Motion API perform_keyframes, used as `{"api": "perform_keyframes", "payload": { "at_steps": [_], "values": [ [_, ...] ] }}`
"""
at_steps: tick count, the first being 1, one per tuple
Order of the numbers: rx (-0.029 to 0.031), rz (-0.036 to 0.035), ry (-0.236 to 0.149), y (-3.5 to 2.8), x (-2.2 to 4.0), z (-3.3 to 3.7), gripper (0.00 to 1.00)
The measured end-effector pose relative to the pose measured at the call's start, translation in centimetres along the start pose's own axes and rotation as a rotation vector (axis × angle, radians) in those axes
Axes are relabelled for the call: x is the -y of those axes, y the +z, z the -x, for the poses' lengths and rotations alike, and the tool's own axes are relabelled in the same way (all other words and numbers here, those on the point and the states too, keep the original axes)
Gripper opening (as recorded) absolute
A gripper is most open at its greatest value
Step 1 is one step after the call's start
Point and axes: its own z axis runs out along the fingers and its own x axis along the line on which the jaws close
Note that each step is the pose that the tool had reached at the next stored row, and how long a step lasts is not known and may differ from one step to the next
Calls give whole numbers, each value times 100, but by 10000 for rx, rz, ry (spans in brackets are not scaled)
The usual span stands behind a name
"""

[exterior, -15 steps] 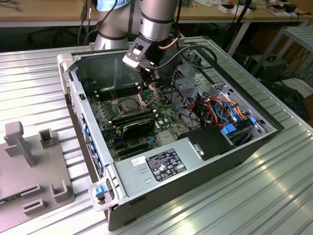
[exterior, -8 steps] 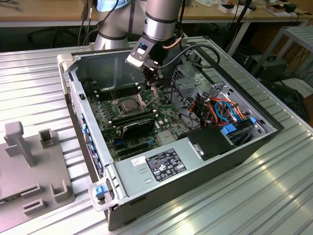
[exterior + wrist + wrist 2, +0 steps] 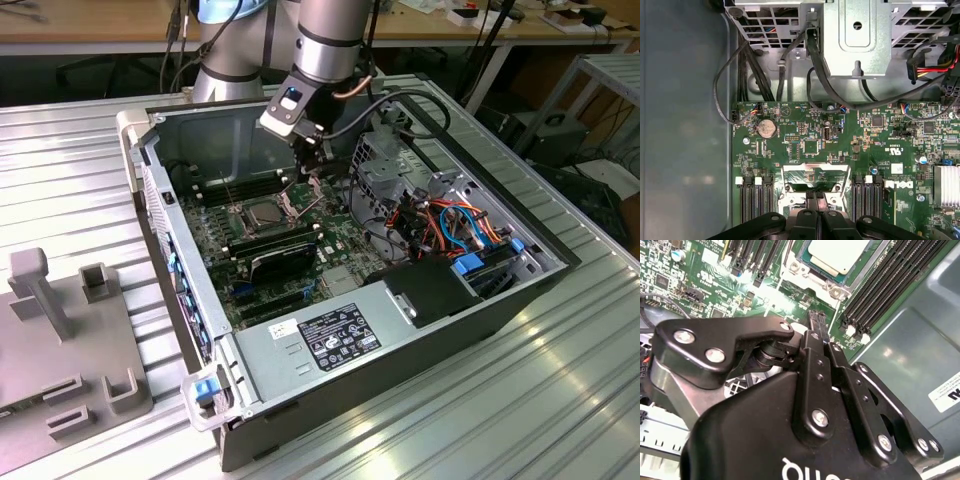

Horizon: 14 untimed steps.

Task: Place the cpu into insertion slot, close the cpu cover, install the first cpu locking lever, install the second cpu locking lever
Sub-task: 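Close the cpu cover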

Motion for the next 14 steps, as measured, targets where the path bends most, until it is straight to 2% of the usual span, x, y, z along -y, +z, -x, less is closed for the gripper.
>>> {"api": "perform_keyframes", "payload": {
  "at_steps": [2, 5, 8, 9, 14],
  "values": [
    [-1, 0, 2, -53, -1, 1, 11],
    [-3, 1, 1, -65, -26, 1, 11],
    [-1, 0, 1, -64, -140, -1, 11],
    [-1, 1, 0, -62, -198, -2, 11],
    [-1, 0, 2, -60, -343, -3, 11]
  ]
}}
